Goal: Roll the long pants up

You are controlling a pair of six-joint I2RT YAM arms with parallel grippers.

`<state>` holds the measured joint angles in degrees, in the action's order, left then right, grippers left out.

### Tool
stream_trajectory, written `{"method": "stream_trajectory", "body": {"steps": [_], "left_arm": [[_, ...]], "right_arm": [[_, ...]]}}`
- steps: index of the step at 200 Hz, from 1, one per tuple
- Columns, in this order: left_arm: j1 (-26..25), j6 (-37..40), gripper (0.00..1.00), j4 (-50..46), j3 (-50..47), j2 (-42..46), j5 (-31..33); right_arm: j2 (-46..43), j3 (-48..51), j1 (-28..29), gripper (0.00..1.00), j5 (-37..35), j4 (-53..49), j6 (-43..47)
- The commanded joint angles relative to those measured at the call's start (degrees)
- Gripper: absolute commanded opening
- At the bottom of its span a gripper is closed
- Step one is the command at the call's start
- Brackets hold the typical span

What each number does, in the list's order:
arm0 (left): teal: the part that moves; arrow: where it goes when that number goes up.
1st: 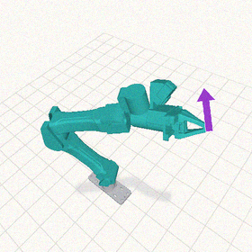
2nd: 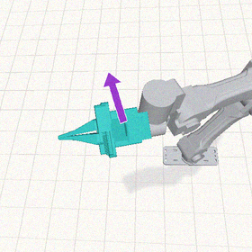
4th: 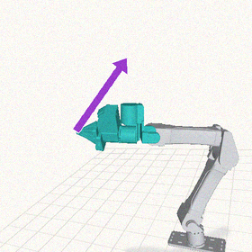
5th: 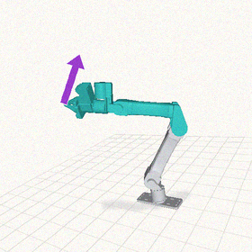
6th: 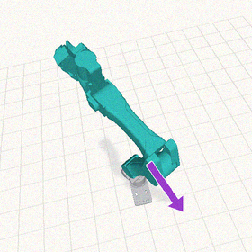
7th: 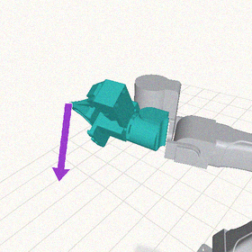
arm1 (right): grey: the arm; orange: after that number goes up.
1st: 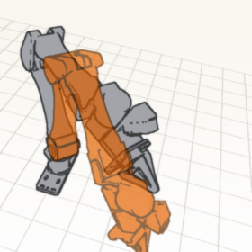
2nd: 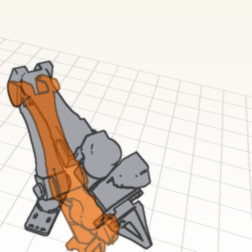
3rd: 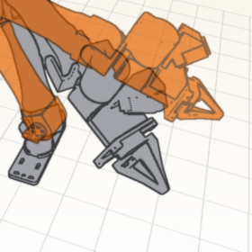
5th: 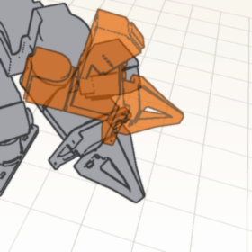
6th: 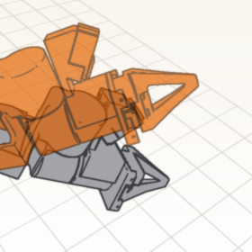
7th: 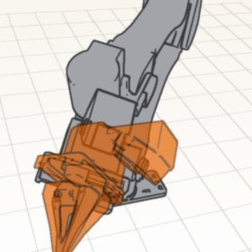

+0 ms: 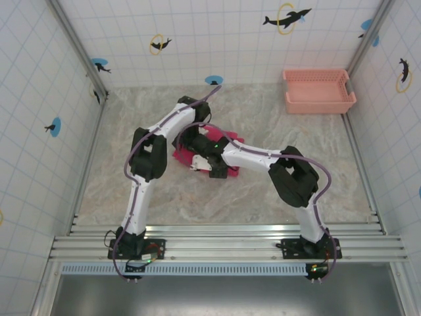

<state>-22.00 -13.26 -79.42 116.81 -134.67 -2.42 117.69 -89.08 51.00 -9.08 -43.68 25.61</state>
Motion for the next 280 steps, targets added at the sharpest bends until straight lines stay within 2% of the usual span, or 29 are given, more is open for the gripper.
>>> {"method": "stream_trajectory", "body": {"steps": [1, 18, 28, 42, 60, 68, 81, 91, 106, 114, 119, 133, 149, 182, 200, 256, 259, 261, 280], "left_arm": [[-0.43, 3.61, 0.95, -3.67, -2.29, 2.26, 0.73], [-0.14, 3.91, 0.96, -4.32, -2.12, 3.8, 1.95], [-0.06, 3.75, 0.96, -4.94, -1.8, 4.75, 4.76], [0.54, 2.94, 0.97, -6.42, -0.55, 6.25, 9.7], [2.24, 1.65, 0.97, -6.78, 1.32, 8.97, 10.59], [2.91, 1.2, 0.97, -6.51, 1.85, 10.46, 10.52], [3.77, 0.91, 0.97, -4.7, 1.52, 12.38, 9.77], [4.21, 1.29, 0.97, -2.58, 0.33, 12.78, 8.49], [4.29, 1.28, 0.97, -3.29, 0.96, 10.11, 8.01], [4.25, 1.15, 0.97, -4.91, 2.09, 7.99, 7.76], [4.28, 1.08, 0.97, -5.52, 2.75, 6.83, 7.53], [4.25, 0.99, 0.97, -5.33, 2.61, 5.02, 5.76], [4.24, 0.7, 0.97, -3.86, 0.73, 5.18, 5.05], [4.55, 1.05, 0.97, -2.5, -1.41, 5.2, 4.24], [5.68, 0.46, 0.97, -2.52, -1.02, 4.18, 2.01], [6.72, 0.3, 0.97, -2.58, 0.31, 3.99, -0.23], [6.72, 0.44, 0.97, -2.54, 0.22, 3.98, -0.22], [6.73, 0.45, 0.97, -2.51, 0.14, 3.98, -0.16], [6.79, 0.52, 0.97, -2.58, -0.4, 3.65, 0.04]], "right_arm": [[0.82, -6.22, -2.09, 0.37, 22.75, -7.96, -6.11], [3.28, -11.08, -2.99, 0.34, 34.14, -14.11, -8.73], [4.12, -12.53, -3.48, 0.34, 38.85, -15.7, -10.1], [4.29, -12.61, -3.97, 0.33, 43.07, -15.73, -12.22], [5.11, -12.96, -5.87, 0.33, 50.23, -15.52, -15.25], [5.18, -12.83, -6.64, 0.33, 50.6, -15.44, -16.11], [3.71, -12.13, -6.59, 0.37, 44.21, -15.56, -14.81], [2.17, -10.75, -6.42, 0.5, 40.39, -14.85, -13.95], [-0.74, -8.44, -5.78, 0.54, 34.09, -13.4, -13.19], [-2.28, -7.14, -4.68, 0.64, 28.92, -13.11, -12.0], [-3.08, -6.34, -4.02, 0.67, 25.82, -13.01, -11.41], [-5.47, -3.77, -2.39, 0.68, 18.66, -11.83, -10.31], [-8.71, 0.94, 0.27, 0.75, 10.52, -8.36, -8.57], [-13.06, 9.29, 5.44, 0.82, -1.62, -0.7, -7.28], [-12.89, 11.74, 7.55, 0.87, -5.49, 2.21, -6.13], [-7.71, 15.71, 9.66, 0.92, -16.49, 14.49, -2.54], [-7.35, 15.78, 9.64, 0.93, -16.94, 15.18, -2.12], [-7.07, 15.84, 9.64, 0.99, -17.29, 15.68, -1.85], [-4.34, 15.49, 9.5, 0.97, -19.39, 18.49, 0.55]]}}
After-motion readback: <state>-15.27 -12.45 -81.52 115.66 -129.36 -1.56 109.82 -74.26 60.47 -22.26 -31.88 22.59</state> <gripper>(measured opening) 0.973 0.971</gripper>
